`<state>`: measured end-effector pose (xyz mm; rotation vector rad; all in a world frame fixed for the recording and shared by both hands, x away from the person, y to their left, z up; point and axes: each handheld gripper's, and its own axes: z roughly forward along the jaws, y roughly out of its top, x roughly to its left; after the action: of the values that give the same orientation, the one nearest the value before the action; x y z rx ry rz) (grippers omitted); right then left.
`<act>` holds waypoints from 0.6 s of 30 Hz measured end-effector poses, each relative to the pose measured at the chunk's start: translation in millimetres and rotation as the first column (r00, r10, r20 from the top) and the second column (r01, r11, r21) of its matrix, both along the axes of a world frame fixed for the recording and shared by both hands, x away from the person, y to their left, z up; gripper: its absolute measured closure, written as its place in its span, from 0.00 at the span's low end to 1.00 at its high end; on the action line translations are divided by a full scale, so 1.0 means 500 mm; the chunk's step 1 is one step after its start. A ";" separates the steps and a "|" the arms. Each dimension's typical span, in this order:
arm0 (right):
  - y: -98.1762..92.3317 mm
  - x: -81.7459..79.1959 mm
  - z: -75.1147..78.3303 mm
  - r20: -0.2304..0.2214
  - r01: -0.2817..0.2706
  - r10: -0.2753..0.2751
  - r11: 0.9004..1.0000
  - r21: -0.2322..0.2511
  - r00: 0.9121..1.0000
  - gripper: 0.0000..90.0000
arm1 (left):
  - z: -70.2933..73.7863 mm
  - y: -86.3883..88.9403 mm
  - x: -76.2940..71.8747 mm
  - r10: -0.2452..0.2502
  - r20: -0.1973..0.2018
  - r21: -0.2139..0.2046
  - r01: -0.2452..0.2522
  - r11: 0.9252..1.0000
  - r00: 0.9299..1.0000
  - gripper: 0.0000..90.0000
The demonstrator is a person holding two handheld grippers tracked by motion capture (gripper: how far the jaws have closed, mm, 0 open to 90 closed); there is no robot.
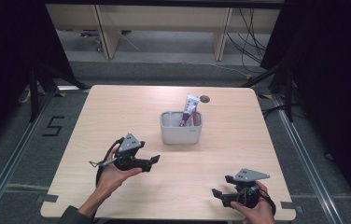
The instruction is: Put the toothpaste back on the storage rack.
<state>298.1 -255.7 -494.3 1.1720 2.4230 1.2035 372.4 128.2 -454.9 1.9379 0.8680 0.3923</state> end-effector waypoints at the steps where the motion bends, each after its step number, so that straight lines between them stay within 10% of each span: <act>1: 0.000 0.000 0.000 0.002 -0.001 0.001 1.000 -0.001 1.000 0.27 | -0.003 0.004 -0.001 -0.009 -0.004 0.014 0.009 1.000 1.000 0.22; 18: -0.001 0.001 0.000 0.016 0.003 -0.003 1.000 0.002 1.000 0.27 | -0.044 0.031 -0.030 -0.005 -0.031 0.041 0.006 0.999 1.000 0.19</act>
<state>298.6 -256.3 -494.4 1.1622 2.4078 1.2105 357.3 143.7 -477.1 1.9884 0.8804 0.3804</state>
